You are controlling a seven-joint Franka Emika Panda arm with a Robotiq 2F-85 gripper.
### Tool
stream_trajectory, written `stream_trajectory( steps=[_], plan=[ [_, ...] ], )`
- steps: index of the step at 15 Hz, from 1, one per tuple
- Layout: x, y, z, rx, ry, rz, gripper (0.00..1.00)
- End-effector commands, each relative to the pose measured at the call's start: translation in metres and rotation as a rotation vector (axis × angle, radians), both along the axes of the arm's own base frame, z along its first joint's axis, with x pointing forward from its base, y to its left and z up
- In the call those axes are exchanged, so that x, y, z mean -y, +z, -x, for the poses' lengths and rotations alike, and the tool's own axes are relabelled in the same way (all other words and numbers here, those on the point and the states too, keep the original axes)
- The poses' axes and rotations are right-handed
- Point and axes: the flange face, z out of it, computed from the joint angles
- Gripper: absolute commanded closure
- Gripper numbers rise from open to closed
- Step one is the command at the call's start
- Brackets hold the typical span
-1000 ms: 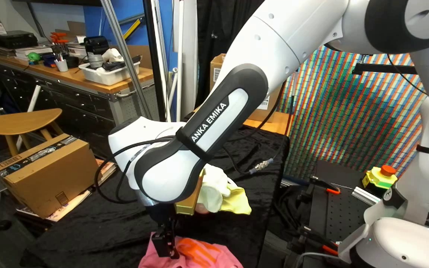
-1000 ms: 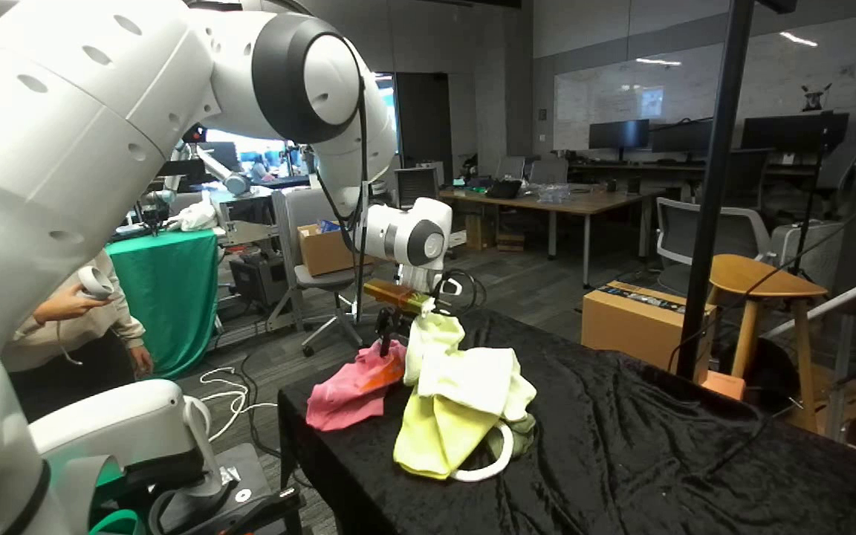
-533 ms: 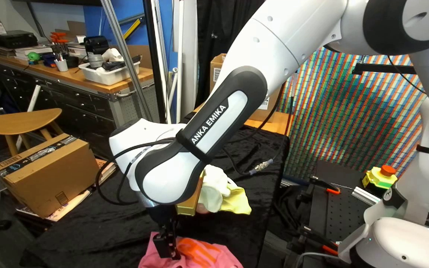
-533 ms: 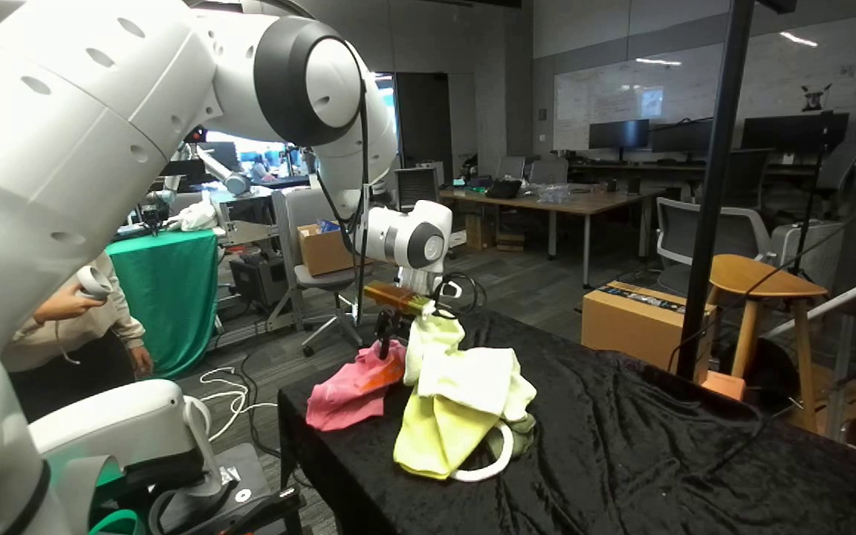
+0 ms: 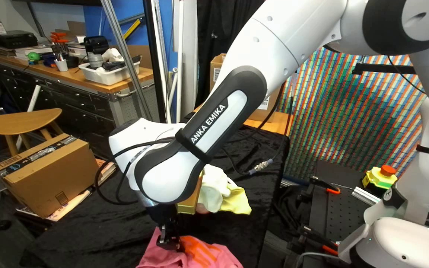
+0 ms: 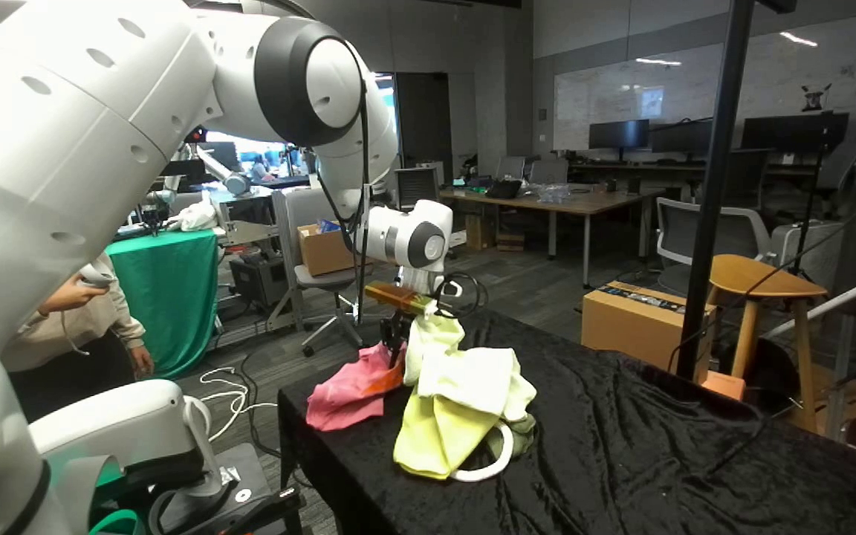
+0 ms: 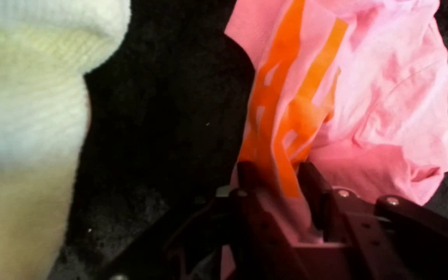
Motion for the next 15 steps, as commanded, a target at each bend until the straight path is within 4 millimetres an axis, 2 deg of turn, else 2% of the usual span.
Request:
stream_trajectory(
  steps=[1,4,7,10,13,15],
  plan=[
    [-0.001,0.016,-0.008,0.027,0.002,-0.034,0.92],
    [0.001,0.04,-0.013,0.088,-0.02,-0.054,0.99],
    [0.006,0.073,-0.016,0.166,-0.039,-0.09,0.91],
    [0.015,0.108,-0.018,0.262,-0.073,-0.137,0.92],
    [0.031,0.135,-0.016,0.338,-0.14,-0.186,0.92],
    [0.043,0.144,-0.013,0.363,-0.174,-0.209,0.92]
  ],
)
